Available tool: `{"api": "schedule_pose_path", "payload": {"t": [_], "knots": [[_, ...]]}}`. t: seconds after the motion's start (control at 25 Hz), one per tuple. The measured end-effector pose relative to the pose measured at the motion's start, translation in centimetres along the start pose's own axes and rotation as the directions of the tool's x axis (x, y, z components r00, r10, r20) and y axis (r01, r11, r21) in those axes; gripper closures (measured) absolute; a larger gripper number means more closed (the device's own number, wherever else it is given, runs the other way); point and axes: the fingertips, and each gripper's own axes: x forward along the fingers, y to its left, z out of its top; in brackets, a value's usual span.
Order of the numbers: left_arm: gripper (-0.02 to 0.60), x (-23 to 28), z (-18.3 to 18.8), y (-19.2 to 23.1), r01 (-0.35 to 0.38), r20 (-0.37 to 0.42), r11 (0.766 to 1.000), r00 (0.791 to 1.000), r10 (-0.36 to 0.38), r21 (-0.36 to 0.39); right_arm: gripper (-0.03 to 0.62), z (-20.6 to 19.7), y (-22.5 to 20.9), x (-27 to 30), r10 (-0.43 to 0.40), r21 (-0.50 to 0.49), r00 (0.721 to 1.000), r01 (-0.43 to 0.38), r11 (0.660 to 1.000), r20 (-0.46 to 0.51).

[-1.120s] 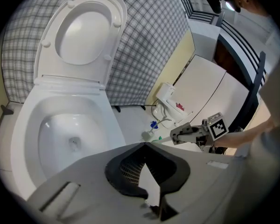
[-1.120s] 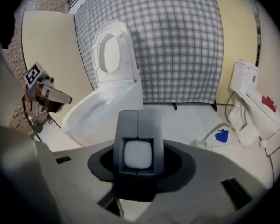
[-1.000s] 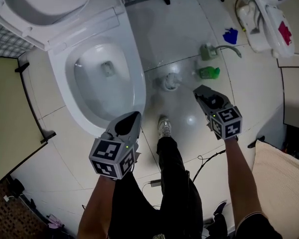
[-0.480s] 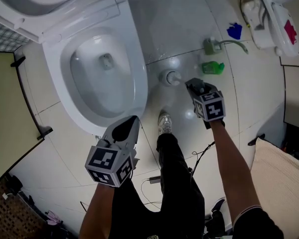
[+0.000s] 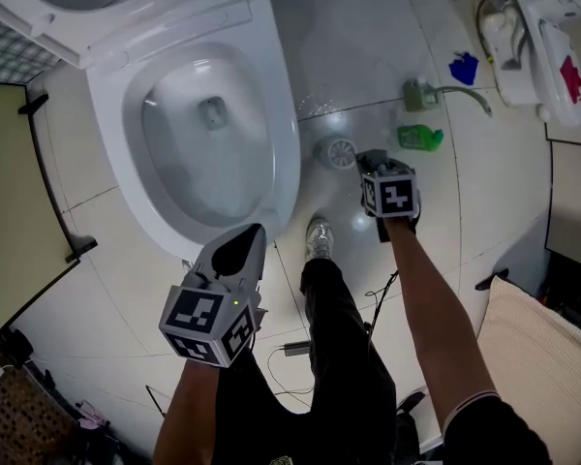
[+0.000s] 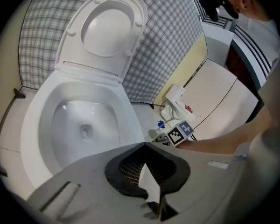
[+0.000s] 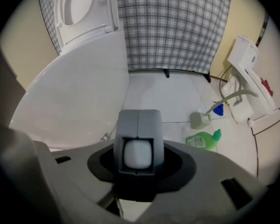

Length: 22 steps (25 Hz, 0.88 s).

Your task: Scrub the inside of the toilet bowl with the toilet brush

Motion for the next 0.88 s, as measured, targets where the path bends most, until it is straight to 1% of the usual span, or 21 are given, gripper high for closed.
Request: {"api": "schedule_pose_path", "payload": {"t": [0.16, 0.28, 0.32, 0.48, 0.6, 0.68, 0.72, 0.8, 0.88], "knots": [[0.572, 0.0, -0.1, 0.7, -0.006, 0.005, 1.0, 1.0, 0.006, -0.013, 0.406, 0.7, -0.3, 0.2, -0.035, -0.004, 0.999, 0.035, 0.999, 0.012], [0.572, -0.1, 0.0, 0.7, -0.002, 0.002, 1.0, 1.0, 0.002, -0.019, 0.383, 0.6, -0.4, -0.1, -0.046, -0.004, 0.999, 0.046, 0.999, 0.029], [0.572, -0.1, 0.1, 0.7, 0.001, 0.005, 1.0, 1.0, -0.001, -0.017, 0.301, 0.7, -0.4, -0.3, -0.038, 0.004, 0.998, 0.038, 0.999, 0.042], [0.572, -0.5, 0.9, 0.9, 0.002, 0.013, 1.0, 1.0, -0.002, 0.002, 0.294, 2.2, 0.4, -2.9, 0.001, 0.012, 0.993, -0.003, 1.0, 0.12], [0.572, -2.0, 2.6, 0.5, -0.004, 0.026, 1.0, 1.0, 0.004, 0.023, 0.295, 4.2, 1.4, -8.1, 0.028, 0.011, 0.976, -0.031, 0.999, 0.216], [0.572, -3.7, 5.0, -0.1, -0.009, 0.051, 0.999, 0.999, 0.006, 0.054, 0.293, 6.7, 3.0, -13.1, 0.08, -0.001, 0.948, -0.084, 0.996, 0.309], [0.572, -4.9, 6.4, -0.5, -0.01, 0.068, 0.998, 0.998, 0.006, 0.068, 0.295, 8.2, 4.2, -16.0, 0.118, -0.019, 0.926, -0.119, 0.993, 0.359], [0.572, -7.6, 9.2, -1.5, -0.013, 0.11, 0.996, 0.994, 0.003, 0.086, 0.295, 11.3, 7.0, -22.6, 0.192, -0.069, 0.873, -0.18, 0.981, 0.449], [0.572, -10.2, 12.8, -2.3, -0.018, 0.167, 0.993, 0.986, -0.001, 0.114, 0.298, 15.0, 9.4, -29.0, 0.243, -0.119, 0.808, -0.212, 0.97, 0.537]]}}
